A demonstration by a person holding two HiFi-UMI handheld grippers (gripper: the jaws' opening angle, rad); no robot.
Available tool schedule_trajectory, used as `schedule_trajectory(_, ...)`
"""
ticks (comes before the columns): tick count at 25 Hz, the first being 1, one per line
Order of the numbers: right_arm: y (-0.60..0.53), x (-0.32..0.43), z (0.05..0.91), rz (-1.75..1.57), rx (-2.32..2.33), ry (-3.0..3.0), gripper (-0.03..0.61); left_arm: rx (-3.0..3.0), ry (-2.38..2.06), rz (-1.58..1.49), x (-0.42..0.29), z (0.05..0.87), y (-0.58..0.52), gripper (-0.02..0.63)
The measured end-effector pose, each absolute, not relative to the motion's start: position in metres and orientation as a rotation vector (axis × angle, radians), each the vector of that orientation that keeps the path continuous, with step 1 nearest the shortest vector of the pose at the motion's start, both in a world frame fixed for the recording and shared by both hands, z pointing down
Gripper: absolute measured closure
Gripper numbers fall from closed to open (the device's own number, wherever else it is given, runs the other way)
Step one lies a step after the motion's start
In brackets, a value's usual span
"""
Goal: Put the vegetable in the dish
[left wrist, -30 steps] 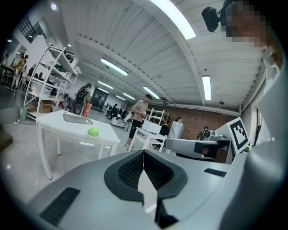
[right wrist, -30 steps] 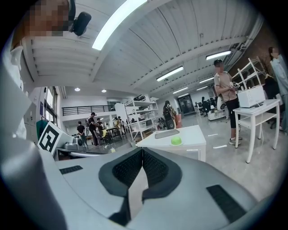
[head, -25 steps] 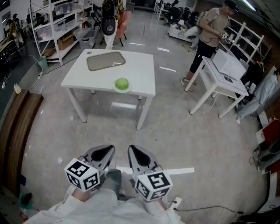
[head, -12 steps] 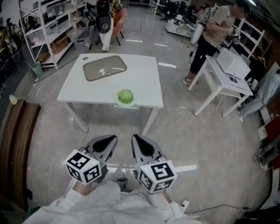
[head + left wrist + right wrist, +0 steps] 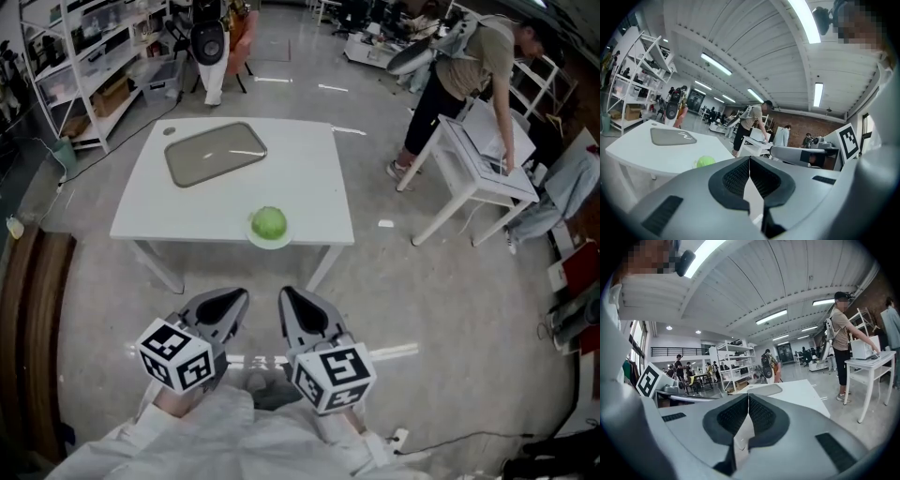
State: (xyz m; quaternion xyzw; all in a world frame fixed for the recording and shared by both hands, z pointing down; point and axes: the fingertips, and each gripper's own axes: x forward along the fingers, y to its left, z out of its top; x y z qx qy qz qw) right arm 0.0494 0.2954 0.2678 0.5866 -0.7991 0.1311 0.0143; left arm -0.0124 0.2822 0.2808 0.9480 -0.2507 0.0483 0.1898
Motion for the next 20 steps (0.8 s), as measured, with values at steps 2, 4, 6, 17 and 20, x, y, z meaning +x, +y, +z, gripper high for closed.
schedule_trajectory(2,0.289,0.05,0.275,0.434,1.827,-2.47,0.565,2.653,-0.692,0.139,-0.011,0.288,0.275,0.604)
schedule_trajectory(4,0.283,0.051,0.281,0.447,1.828,-2.46,0.565,2.638,-0.68,0.143,-0.009,0.296,0.268,0.604)
schedule_trajectory(6,0.277,0.052,0.285,0.458,1.831,-2.447,0.565,2.621,-0.667,0.15,-0.007,0.302,0.26,0.604)
schedule_trajectory(17,0.217,0.071,0.29,0.49,1.802,-2.464,0.565,2.602,-0.715,0.184,0.012,0.307,0.203,0.604)
schedule_trajectory(20,0.195,0.076,0.289,0.485,1.777,-2.482,0.565,2.606,-0.74,0.199,0.021,0.308,0.185,0.604)
